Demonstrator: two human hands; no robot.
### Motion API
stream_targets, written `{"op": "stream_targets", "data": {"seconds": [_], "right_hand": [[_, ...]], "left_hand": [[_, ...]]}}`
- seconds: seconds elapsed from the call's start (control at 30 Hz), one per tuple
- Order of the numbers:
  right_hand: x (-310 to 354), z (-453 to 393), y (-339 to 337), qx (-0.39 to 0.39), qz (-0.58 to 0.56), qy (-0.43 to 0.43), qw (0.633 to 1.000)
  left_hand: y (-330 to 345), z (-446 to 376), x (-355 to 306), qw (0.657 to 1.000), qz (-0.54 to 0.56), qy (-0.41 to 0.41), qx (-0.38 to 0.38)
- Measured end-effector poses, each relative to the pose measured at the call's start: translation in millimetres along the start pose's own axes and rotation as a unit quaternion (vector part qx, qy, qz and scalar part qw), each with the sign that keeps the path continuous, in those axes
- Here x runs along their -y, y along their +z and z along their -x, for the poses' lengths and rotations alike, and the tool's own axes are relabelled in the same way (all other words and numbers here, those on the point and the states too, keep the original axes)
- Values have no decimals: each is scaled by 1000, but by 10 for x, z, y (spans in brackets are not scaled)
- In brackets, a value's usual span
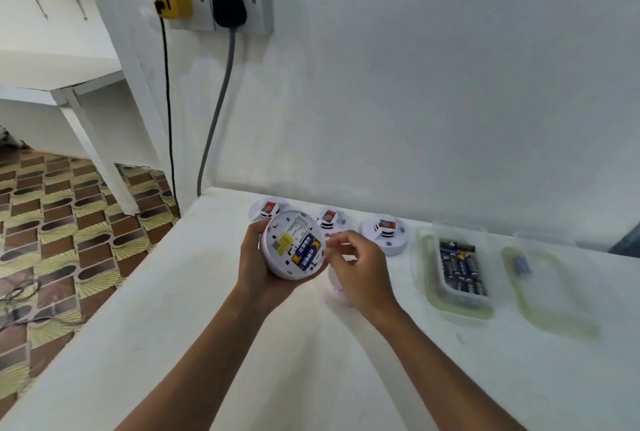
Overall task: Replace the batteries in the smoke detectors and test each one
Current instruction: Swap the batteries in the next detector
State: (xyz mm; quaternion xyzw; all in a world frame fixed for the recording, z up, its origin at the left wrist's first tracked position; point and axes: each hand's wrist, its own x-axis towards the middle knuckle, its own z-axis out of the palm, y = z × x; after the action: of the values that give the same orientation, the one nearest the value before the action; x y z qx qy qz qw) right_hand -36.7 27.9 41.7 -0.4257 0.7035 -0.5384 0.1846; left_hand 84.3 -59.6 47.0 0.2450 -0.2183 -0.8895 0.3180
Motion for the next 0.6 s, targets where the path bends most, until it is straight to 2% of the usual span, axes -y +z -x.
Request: {"op": "stream_targets", "data": {"seconds": [0.2,0.4,0.6], "right_hand": [[-317,27,-1082,-34,2,-18,999],[-632,74,-1998,-38,-1,13,999],[-856,56,-2649,10,-42,54,998]], "left_hand": [[851,-193,873,999,-3,-28,29],[1441,-353,1632,996,-76,-18,45],[1937,-424,2130,991,-129,-15,19]]}}
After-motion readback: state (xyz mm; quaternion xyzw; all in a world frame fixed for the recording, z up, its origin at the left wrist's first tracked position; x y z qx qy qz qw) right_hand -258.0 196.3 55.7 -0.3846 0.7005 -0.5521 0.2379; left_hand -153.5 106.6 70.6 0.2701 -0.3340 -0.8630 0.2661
